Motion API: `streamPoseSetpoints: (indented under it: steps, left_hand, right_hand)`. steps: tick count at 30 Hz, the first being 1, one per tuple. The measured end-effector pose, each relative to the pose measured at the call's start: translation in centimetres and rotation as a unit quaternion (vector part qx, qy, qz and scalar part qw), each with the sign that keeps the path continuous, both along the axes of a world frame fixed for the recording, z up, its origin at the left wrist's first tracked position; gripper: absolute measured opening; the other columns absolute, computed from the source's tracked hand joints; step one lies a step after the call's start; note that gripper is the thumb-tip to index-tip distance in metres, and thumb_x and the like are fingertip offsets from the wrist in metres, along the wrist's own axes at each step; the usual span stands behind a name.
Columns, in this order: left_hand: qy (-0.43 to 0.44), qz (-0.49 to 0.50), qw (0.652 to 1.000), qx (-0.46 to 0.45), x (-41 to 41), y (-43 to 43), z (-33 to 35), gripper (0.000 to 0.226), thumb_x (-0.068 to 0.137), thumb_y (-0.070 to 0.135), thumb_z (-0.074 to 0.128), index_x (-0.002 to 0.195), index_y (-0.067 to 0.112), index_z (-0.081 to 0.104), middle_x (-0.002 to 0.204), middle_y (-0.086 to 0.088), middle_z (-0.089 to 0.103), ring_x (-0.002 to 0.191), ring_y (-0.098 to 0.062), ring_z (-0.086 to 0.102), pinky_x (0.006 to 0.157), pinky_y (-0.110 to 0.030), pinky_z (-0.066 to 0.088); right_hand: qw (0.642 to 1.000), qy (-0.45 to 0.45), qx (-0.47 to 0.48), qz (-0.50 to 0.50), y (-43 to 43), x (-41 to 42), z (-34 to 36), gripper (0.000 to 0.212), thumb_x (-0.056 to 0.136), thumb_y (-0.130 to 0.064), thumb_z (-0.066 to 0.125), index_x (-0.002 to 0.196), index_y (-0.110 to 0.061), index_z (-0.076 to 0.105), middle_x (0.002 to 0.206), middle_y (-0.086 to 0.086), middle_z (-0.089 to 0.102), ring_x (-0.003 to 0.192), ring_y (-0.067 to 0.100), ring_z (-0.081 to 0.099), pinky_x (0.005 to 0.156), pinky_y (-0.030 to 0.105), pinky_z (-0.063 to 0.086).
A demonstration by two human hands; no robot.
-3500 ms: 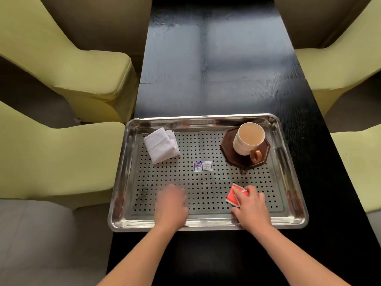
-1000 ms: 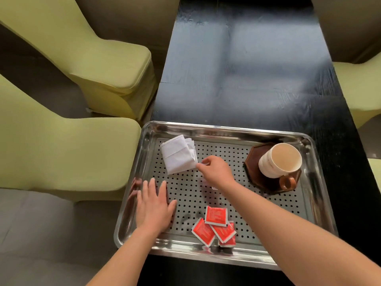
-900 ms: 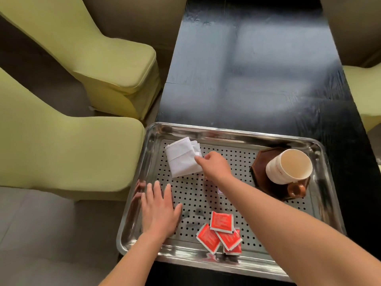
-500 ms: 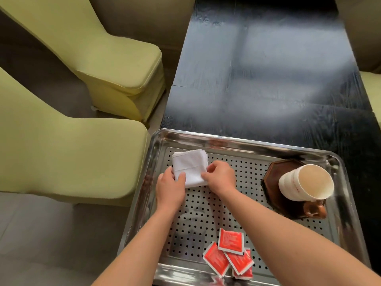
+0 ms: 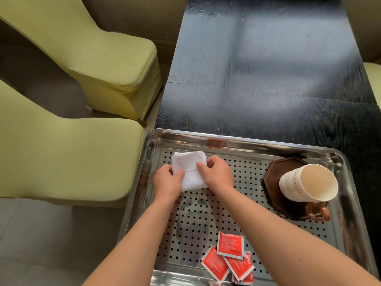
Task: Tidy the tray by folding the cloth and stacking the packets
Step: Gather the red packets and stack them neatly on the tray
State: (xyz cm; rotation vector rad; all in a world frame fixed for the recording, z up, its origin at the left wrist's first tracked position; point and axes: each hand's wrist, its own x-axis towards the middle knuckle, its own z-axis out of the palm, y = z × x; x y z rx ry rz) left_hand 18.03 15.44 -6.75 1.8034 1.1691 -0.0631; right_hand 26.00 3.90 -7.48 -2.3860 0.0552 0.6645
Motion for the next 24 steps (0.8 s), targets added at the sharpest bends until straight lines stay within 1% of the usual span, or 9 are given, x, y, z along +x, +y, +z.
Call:
streamPoseSetpoints:
  steps: [3,6,8,13,16,18,21,23,24]
  left_hand:
    - [-0.017,0.005,1.0,-0.026,0.1,0.1,-0.1,0.018,0.084,0.018,0.073,0.087,0.008,0.058,0.088,-0.009,0.068,0.078,-0.025,0.063,0.07,-0.041,0.053]
    - [-0.058,0.059,0.99,-0.115,0.3,-0.1,0.1,0.02,0.082,0.009,0.075,0.093,0.009,0.058,0.096,-0.014,0.07,0.081,-0.023,0.066,0.077,-0.047,0.057]
    - [-0.076,0.084,0.978,-0.174,0.6,-0.2,0.1,0.025,0.082,0.003,0.074,0.103,0.009,0.062,0.101,-0.011,0.071,0.089,-0.026,0.07,0.08,-0.047,0.06]
    - [-0.106,0.11,0.951,-0.269,0.8,0.3,-0.1,0.024,0.083,-0.004,0.07,0.103,0.01,0.068,0.102,-0.013,0.074,0.09,-0.031,0.072,0.075,-0.045,0.061]
    - [-0.117,0.125,0.941,-0.291,0.5,0.4,-0.6,0.03,0.084,-0.007,0.069,0.108,0.01,0.065,0.104,-0.012,0.073,0.09,-0.03,0.072,0.072,-0.042,0.061]
    - [-0.12,0.135,0.937,-0.298,0.2,0.5,-0.9,0.032,0.085,-0.008,0.068,0.111,0.009,0.064,0.106,-0.012,0.073,0.089,-0.028,0.072,0.067,-0.037,0.06]
    - [-0.128,0.146,0.936,-0.294,0.2,0.4,-1.0,0.029,0.089,-0.002,0.066,0.117,0.007,0.062,0.107,-0.012,0.072,0.088,-0.027,0.071,0.067,-0.037,0.059]
    - [-0.142,0.161,0.928,-0.305,0.4,0.5,-0.8,0.019,0.097,0.019,0.062,0.114,0.011,0.063,0.107,-0.011,0.073,0.086,-0.026,0.072,0.069,-0.039,0.061]
    - [-0.144,0.167,0.923,-0.315,0.6,0.5,-0.4,0.024,0.099,0.033,0.057,0.111,0.014,0.065,0.105,-0.01,0.074,0.086,-0.026,0.073,0.071,-0.041,0.061]
  right_hand:
    - [1.0,0.009,0.02,-0.009,-0.5,0.2,-0.3,0.023,0.088,-0.035,0.066,0.083,-0.012,0.066,0.083,0.005,0.07,0.075,0.022,0.062,0.066,0.034,0.048]
    - [0.998,0.015,0.057,-0.016,-1.1,0.0,-0.6,0.014,0.09,-0.022,0.065,0.083,-0.011,0.068,0.085,0.007,0.072,0.072,0.018,0.057,0.06,0.028,0.041]
    - [0.996,0.025,0.081,-0.027,-1.3,-0.3,-0.5,0.012,0.091,-0.018,0.063,0.083,-0.011,0.068,0.087,0.007,0.071,0.074,0.018,0.058,0.063,0.03,0.044]
    - [0.993,0.043,0.107,-0.034,-1.1,-0.9,0.3,0.011,0.092,-0.028,0.061,0.096,-0.018,0.059,0.095,-0.003,0.065,0.091,0.021,0.064,0.085,0.044,0.055]
    - [0.992,0.072,0.098,-0.022,-1.2,-0.9,0.9,0.019,0.088,-0.032,0.065,0.098,-0.018,0.057,0.095,-0.002,0.064,0.087,0.022,0.065,0.078,0.042,0.055]
    - [0.99,0.113,0.087,-0.006,-1.4,-0.5,1.1,0.025,0.087,-0.037,0.066,0.094,-0.013,0.06,0.088,-0.001,0.065,0.074,0.02,0.062,0.066,0.036,0.05]
    - [0.985,0.15,0.077,0.022,-1.7,0.1,1.4,0.03,0.088,-0.038,0.068,0.083,-0.008,0.064,0.07,0.002,0.06,0.058,0.019,0.053,0.059,0.033,0.046]
    - [0.986,0.145,0.076,0.023,-1.9,0.0,1.4,0.029,0.088,-0.033,0.067,0.089,-0.004,0.066,0.078,0.006,0.068,0.066,0.024,0.065,0.071,0.043,0.06]
    - [0.986,0.141,0.087,0.018,-1.9,-0.1,1.4,0.023,0.089,-0.029,0.067,0.092,-0.005,0.066,0.085,0.009,0.072,0.072,0.027,0.071,0.078,0.048,0.061]
